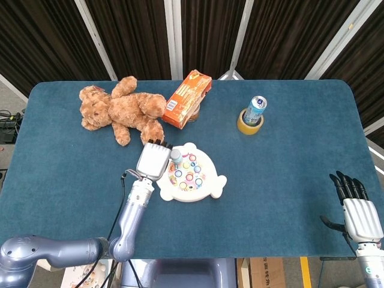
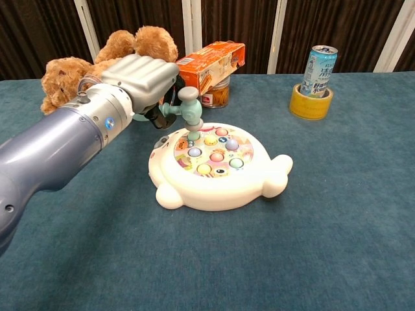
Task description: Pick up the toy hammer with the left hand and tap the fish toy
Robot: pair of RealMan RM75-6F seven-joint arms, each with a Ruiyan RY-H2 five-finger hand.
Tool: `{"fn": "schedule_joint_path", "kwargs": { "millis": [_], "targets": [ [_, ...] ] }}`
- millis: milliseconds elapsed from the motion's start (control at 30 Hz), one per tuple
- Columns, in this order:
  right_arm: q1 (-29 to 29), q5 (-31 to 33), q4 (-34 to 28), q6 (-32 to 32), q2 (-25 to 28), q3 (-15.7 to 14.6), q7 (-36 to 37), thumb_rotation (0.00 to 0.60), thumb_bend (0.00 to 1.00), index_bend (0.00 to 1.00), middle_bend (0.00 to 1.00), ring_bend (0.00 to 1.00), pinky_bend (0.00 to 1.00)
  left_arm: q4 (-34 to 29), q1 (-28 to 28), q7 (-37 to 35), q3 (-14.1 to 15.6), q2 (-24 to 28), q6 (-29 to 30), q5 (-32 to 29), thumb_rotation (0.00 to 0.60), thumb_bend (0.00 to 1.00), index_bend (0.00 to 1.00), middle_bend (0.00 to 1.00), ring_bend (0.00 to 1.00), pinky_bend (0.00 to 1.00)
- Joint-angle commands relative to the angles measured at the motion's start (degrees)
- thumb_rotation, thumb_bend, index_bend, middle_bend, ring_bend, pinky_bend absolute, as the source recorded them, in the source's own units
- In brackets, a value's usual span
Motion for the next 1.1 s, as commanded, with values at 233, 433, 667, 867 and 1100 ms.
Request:
{"fn": "schedule_joint_path", "kwargs": {
  "millis": [233, 433, 667, 867, 1100],
  "targets": [
    [-0.05, 0.01, -0.11, -0.07, 0.16, -0.06, 0.31, 0.600, 0.18, 0.00, 0.00, 0.00, 0.00, 0.51, -1.61, 1.54, -0.25, -0.27, 0.52, -0.86, 0.600, 0.62, 0.66, 0.50, 0.40, 0.54],
    [-0.07, 0.03, -0.12, -0.09, 0.24, -0.06, 0.50, 0.600, 0.18, 0.00, 0.00, 0.00, 0.00, 2.06, -2.48, 2.55, 0.40, -1.01, 0.34, -1.64, 0.600, 0.63, 0.67, 0.50, 0.40, 0.54],
    [-0.07, 0.38, -0.10, -0.33, 0.37, 0.00, 0.89, 0.600, 0.18, 0.00, 0.00, 0.00, 0.00, 4.53, -2.94, 2.59, 1.22, -2.15, -0.13, -2.77, 0.600, 0.63, 0.67, 0.50, 0.40, 0.54],
    [-0.02, 0.61, -0.46, -0.72, 0.60, -0.04, 1.21, 0.600, 0.18, 0.00, 0.00, 0.00, 0.00, 6.79, -3.53, 2.61, 1.79, -3.26, -0.86, -3.49, 0.600, 0.63, 0.67, 0.50, 0.40, 0.54],
    [-0.10, 0.62, -0.34, -0.55, 0.64, 0.01, 1.31, 0.600, 0.18, 0.00, 0.00, 0.00, 0.00, 7.13, -3.83, 1.77, 2.02, -3.74, -0.83, -3.16, 0.600, 0.62, 0.67, 0.50, 0.40, 0.54]
  ]
}}
